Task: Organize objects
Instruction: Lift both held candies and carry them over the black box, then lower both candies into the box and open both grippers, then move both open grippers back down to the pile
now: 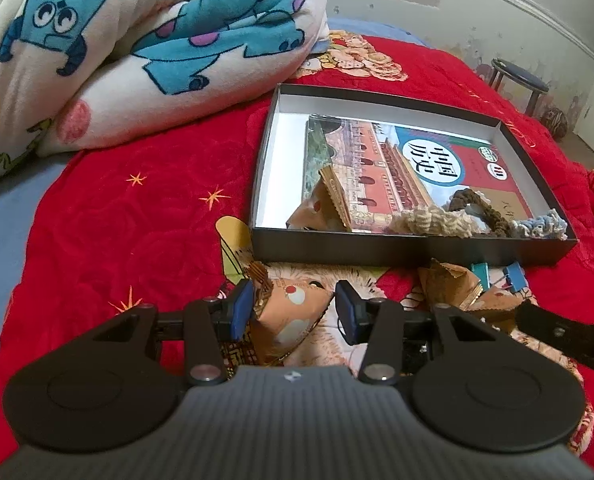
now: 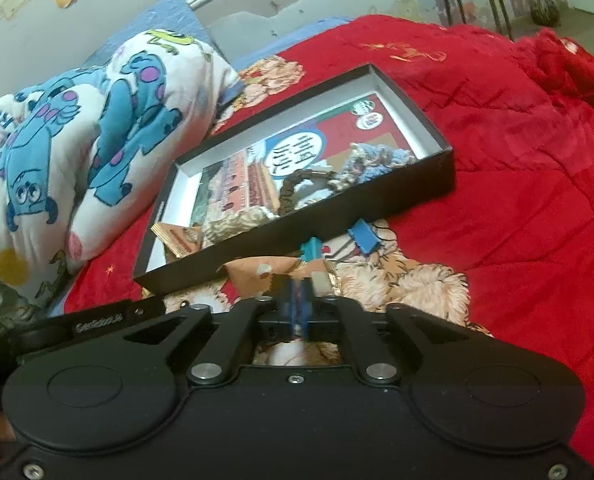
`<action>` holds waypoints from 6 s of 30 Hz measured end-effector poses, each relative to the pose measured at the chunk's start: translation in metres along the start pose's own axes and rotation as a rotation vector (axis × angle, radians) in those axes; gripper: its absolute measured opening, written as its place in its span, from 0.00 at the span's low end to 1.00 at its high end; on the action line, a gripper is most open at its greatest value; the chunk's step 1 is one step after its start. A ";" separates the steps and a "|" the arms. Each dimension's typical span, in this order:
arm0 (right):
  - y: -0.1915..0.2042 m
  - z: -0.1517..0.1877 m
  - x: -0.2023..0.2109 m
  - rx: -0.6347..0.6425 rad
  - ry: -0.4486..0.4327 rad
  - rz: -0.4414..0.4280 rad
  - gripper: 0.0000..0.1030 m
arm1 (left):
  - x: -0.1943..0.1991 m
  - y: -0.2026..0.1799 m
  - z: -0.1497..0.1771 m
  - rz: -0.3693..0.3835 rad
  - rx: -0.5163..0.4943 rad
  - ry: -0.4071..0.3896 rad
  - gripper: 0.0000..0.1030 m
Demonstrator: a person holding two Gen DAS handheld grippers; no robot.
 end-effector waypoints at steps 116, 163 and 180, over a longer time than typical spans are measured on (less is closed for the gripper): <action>0.006 -0.096 -0.145 -0.070 0.051 -0.054 0.28 | -0.089 -0.036 -0.094 0.075 -0.044 -0.075 0.59; 0.104 -0.151 0.103 0.109 -0.229 -0.257 0.65 | 0.161 0.001 -0.107 0.249 -0.119 -0.428 0.85; 0.029 -0.054 0.036 0.049 -0.067 -0.118 0.76 | 0.071 -0.030 0.016 0.340 -0.285 -0.199 0.89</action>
Point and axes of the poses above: each gripper's, at about its wrist camera, not at the fingertips, and x roughly against the way its jaws point, y to its left, z to its underside, the point moved 1 cm from there along -x, roughly the way its jaws point, and after that the axes turned 8 degrees about -z, right-handed, at the moved point
